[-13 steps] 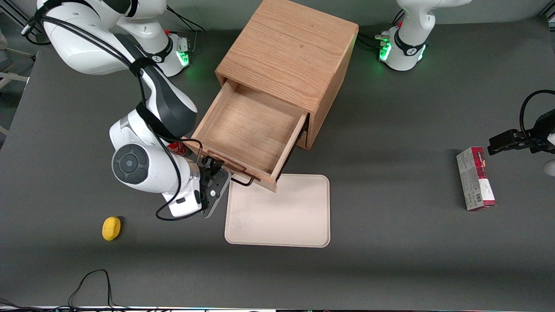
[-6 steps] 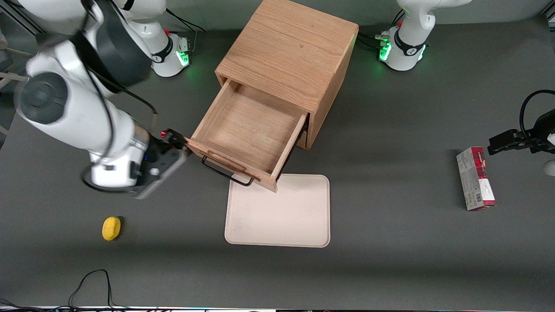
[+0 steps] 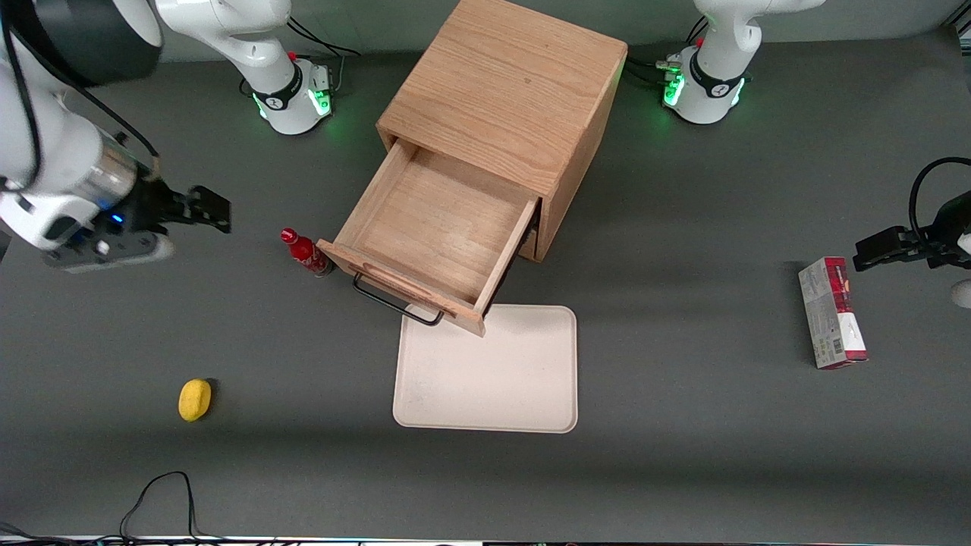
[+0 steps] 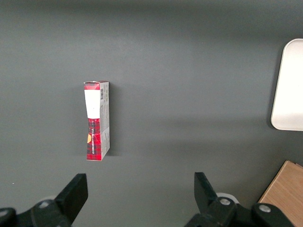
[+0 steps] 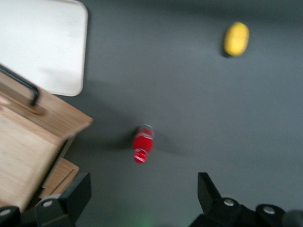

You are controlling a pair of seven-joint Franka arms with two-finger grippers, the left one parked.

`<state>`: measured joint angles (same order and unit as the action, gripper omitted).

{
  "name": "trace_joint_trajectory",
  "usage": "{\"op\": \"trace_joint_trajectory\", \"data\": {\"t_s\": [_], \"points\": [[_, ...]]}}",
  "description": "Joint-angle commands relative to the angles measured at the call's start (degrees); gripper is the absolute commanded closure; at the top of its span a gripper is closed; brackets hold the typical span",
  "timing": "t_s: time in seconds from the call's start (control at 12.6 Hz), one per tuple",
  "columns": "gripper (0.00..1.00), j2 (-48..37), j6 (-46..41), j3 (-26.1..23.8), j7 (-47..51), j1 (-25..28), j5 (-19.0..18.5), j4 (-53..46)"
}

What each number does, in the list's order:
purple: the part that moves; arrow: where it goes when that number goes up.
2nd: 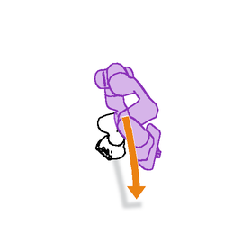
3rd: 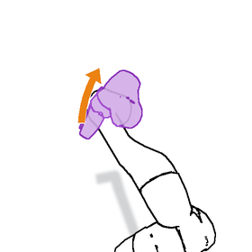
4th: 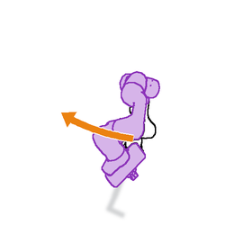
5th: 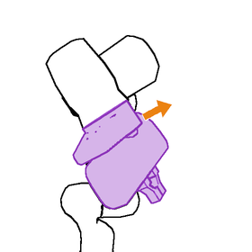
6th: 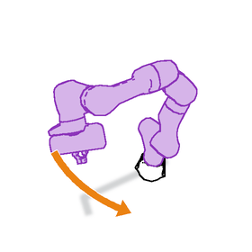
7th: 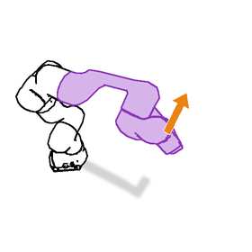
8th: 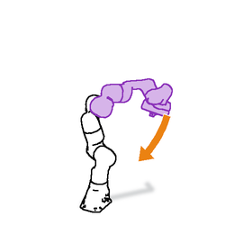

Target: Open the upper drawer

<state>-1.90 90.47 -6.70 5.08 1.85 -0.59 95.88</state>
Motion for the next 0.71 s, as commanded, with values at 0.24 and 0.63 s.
{"op": "trace_joint_trajectory", "data": {"t_s": [0.24,0.63], "points": [[0.00,-11.7,3.1,5.2,-3.4,0.3,1.6,11.9],[0.00,-9.6,3.0,4.9,-2.7,0.3,1.6,9.5]]}}
